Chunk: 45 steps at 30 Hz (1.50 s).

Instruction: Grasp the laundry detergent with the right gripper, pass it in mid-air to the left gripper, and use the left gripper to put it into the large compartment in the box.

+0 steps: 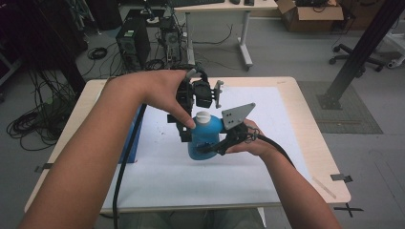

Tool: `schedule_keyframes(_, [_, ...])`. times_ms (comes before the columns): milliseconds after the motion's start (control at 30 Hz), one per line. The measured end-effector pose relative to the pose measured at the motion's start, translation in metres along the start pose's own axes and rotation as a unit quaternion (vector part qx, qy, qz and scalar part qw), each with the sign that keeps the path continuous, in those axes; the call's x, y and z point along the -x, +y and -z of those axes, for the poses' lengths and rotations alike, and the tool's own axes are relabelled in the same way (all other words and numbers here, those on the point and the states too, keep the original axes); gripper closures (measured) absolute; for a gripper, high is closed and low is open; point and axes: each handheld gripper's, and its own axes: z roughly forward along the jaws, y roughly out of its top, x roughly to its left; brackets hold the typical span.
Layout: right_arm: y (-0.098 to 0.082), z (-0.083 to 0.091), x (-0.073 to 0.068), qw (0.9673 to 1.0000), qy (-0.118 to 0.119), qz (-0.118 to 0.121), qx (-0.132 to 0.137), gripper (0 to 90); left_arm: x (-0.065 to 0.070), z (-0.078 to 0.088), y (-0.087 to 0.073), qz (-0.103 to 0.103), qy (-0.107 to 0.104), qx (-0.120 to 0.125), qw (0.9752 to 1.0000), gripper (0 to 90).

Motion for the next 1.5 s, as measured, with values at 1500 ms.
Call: schedule_keyframes(1500, [0.018, -0.022, 0.008, 1.0, -0.005, 0.001, 0.008, 45.1, 0.003, -0.014, 0.008, 0.01, 0.029, -0.011, 0.9995, 5.1])
